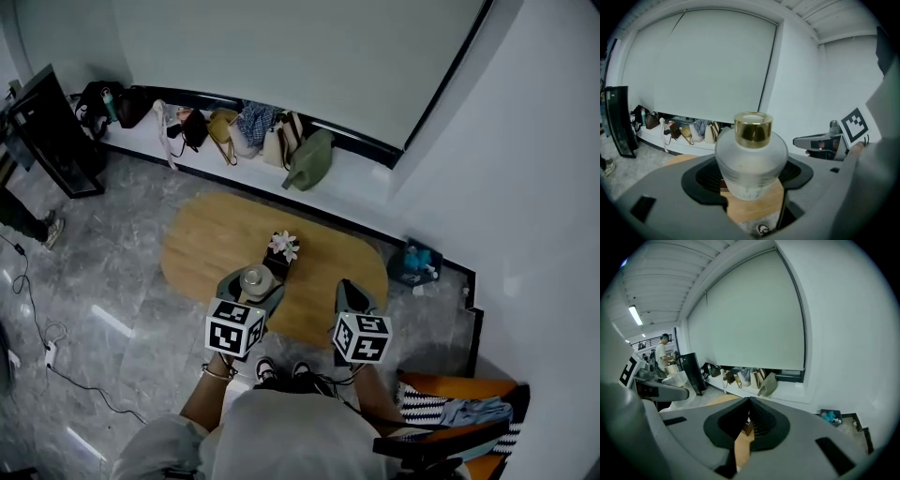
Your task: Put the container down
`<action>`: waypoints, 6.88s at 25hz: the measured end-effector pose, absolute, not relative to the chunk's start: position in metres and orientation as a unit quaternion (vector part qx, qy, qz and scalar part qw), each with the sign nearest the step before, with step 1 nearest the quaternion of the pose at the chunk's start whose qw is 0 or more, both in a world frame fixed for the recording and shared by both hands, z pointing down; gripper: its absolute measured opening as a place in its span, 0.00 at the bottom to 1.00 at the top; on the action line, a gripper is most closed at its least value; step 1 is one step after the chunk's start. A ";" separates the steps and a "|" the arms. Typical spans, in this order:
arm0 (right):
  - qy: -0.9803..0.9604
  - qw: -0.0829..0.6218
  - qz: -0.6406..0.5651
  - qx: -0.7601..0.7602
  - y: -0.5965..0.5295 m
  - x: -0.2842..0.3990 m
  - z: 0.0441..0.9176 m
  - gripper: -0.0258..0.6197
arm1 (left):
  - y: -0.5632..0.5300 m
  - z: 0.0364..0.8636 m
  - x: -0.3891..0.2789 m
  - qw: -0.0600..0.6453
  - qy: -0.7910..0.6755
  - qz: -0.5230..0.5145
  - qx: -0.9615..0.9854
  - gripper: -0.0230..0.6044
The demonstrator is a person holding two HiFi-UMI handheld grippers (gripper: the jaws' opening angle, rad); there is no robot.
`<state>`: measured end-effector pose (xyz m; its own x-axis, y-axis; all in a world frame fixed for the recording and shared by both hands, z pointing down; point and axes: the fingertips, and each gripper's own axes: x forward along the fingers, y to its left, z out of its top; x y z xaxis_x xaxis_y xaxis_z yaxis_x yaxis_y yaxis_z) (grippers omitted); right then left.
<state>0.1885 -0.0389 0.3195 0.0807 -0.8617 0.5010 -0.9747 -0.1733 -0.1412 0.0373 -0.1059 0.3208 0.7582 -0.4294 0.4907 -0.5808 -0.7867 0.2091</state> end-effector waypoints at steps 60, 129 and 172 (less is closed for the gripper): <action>-0.616 0.177 0.393 0.659 -0.167 0.209 0.697 0.08 | -0.261 0.708 0.014 0.215 -0.291 0.345 0.866 0.57; -0.601 0.174 0.428 0.652 -0.172 0.219 0.731 0.08 | -0.339 0.761 0.049 0.141 -0.296 0.366 0.871 0.57; -0.621 0.170 0.374 0.668 -0.142 0.192 0.596 0.08 | -0.240 0.604 -0.002 0.308 -0.392 0.192 0.846 0.66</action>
